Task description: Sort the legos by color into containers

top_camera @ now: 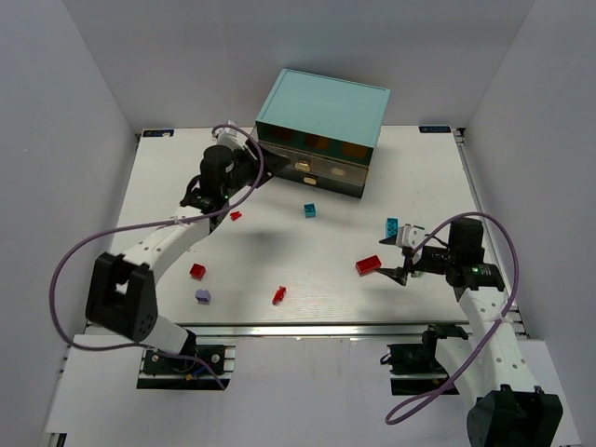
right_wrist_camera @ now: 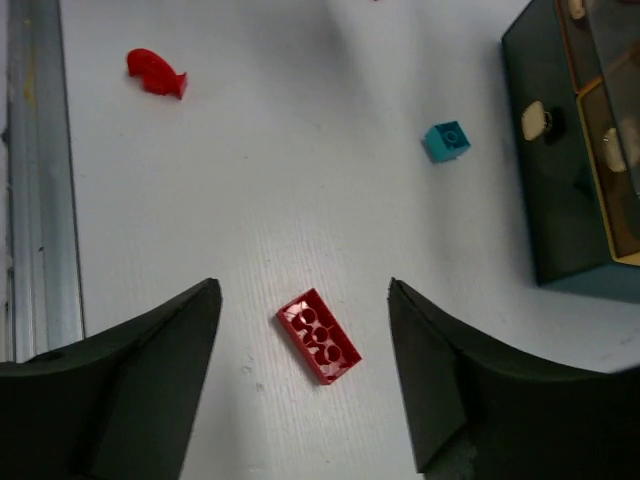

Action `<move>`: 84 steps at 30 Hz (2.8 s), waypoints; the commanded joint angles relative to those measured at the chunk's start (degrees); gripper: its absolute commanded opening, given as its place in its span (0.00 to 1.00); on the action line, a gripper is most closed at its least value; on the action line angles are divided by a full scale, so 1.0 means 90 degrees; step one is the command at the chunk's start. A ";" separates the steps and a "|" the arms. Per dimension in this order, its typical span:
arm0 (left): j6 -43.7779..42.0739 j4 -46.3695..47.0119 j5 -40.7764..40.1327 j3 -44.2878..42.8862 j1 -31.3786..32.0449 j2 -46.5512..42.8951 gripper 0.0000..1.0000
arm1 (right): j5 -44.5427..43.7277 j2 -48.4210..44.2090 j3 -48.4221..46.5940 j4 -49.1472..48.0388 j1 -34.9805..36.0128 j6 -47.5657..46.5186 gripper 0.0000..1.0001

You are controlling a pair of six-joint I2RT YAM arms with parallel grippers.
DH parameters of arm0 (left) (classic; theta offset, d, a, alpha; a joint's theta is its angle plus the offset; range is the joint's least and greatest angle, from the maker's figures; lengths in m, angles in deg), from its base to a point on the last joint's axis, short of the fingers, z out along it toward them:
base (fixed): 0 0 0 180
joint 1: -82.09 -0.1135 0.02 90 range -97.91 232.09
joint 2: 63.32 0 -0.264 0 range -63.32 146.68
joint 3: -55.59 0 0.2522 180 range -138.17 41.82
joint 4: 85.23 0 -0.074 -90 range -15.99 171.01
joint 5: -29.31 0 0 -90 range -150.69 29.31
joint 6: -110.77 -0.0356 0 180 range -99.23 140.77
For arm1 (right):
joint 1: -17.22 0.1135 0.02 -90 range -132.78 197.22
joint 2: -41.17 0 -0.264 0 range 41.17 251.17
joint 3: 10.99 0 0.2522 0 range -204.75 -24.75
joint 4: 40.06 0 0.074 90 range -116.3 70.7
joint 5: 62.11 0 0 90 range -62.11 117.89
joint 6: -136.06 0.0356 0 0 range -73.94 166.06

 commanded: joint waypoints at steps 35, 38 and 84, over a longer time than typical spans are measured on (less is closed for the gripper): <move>-0.4943 -0.2607 -0.0908 0.1826 0.0051 -0.4122 0.84 | -0.3666 0.4323 -0.1180 -0.0007 0.2289 -0.2573 0.75; -0.4953 -0.2617 -0.0947 0.1835 0.0051 -0.4151 0.84 | -0.3842 0.4538 -0.1317 0.0149 0.2386 -0.2621 0.67; -0.5197 -0.1992 0.1026 0.2080 0.0051 -0.3985 0.87 | -0.4946 0.5944 -0.7421 -0.0964 0.2738 0.2427 0.31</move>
